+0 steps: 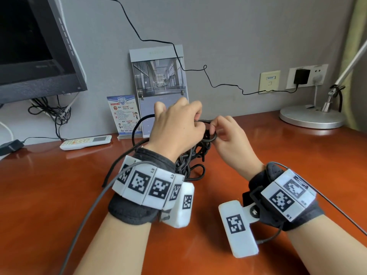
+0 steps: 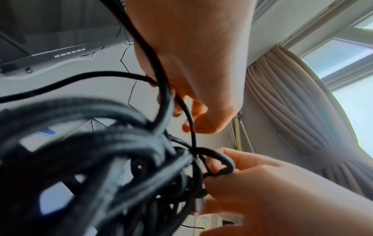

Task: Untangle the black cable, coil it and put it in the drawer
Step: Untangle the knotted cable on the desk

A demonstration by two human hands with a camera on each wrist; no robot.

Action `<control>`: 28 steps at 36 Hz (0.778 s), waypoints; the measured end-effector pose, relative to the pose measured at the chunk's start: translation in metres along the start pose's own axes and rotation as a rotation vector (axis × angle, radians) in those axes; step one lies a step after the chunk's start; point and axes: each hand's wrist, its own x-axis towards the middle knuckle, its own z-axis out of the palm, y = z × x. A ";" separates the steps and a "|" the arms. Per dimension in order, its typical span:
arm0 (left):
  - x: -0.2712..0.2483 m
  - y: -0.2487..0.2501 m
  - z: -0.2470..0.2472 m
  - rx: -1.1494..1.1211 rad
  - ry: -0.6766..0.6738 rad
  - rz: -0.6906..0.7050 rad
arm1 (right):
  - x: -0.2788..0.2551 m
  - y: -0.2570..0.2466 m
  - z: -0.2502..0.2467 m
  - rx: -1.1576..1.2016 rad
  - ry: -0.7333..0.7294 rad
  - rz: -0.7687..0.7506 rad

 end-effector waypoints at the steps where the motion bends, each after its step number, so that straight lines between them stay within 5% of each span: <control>1: 0.000 -0.002 0.001 0.031 -0.001 -0.011 | 0.000 0.000 0.000 -0.017 0.015 -0.015; 16: 0.006 0.007 0.013 0.060 0.026 -0.210 | -0.004 -0.004 0.001 -0.007 0.150 -0.150; 20: 0.006 0.005 -0.002 -0.156 0.176 -0.161 | -0.003 -0.005 -0.001 -0.002 0.230 0.002; 24: 0.011 -0.005 -0.023 -0.483 0.361 -0.200 | 0.000 0.008 -0.012 0.067 0.154 0.268; 28: 0.013 0.000 -0.032 -0.667 0.358 -0.248 | 0.000 0.009 -0.015 0.037 0.193 0.339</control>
